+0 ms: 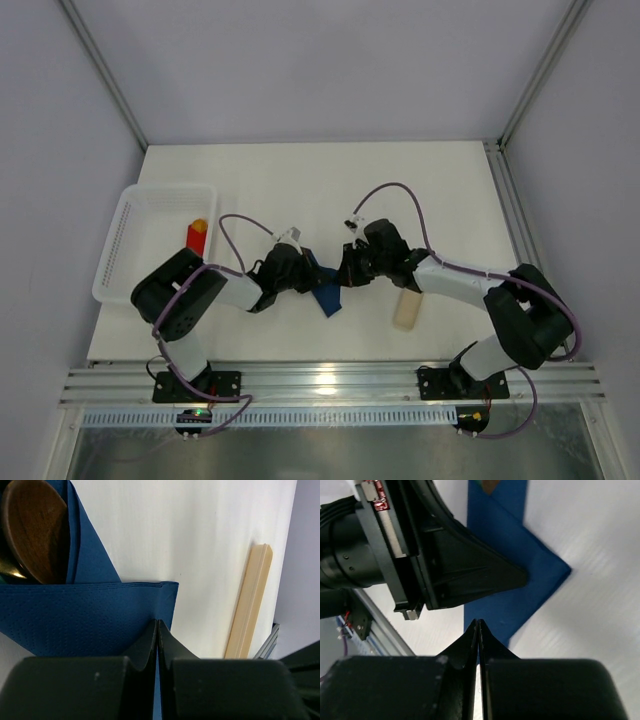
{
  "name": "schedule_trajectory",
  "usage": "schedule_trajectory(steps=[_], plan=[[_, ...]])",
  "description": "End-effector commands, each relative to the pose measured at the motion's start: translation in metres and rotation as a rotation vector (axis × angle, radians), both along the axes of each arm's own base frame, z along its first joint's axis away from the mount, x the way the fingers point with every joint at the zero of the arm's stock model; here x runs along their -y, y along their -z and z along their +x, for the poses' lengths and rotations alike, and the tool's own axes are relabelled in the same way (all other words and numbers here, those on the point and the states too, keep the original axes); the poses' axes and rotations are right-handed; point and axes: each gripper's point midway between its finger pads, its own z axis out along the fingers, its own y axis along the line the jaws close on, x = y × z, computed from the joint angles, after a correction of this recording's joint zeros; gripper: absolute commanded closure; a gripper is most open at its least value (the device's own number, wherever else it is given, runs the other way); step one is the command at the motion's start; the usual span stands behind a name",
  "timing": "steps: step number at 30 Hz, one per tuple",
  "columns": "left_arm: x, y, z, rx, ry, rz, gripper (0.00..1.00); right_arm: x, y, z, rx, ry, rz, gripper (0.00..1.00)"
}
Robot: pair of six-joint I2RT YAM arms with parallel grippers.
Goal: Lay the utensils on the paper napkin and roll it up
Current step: Roll the napkin at the center of the board.
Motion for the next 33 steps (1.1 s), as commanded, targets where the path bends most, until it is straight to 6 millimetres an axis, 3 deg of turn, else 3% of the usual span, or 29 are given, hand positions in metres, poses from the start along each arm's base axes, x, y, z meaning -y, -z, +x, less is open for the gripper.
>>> schedule_trajectory(steps=[1,7,12,26,29,33], plan=[[-0.007,0.007,-0.005,-0.012,0.017,0.064,1.0,-0.029,-0.017,-0.01,-0.001,-0.117,0.161,0.96],[-0.006,0.005,-0.004,-0.008,0.022,0.067,1.0,-0.036,0.003,-0.014,-0.075,-0.124,0.188,0.96],[-0.005,0.003,-0.004,-0.007,0.024,0.07,1.0,-0.029,0.028,-0.017,-0.122,-0.087,0.149,0.96],[-0.002,-0.008,-0.001,0.021,0.046,0.073,1.0,-0.02,0.059,-0.021,-0.178,-0.04,0.089,0.96],[-0.003,-0.021,0.002,0.056,0.048,0.082,0.86,-0.02,0.059,-0.02,-0.176,-0.039,0.089,0.96],[-0.007,-0.051,0.005,0.131,0.044,0.071,0.58,-0.019,0.06,-0.02,-0.176,-0.039,0.087,0.96]])
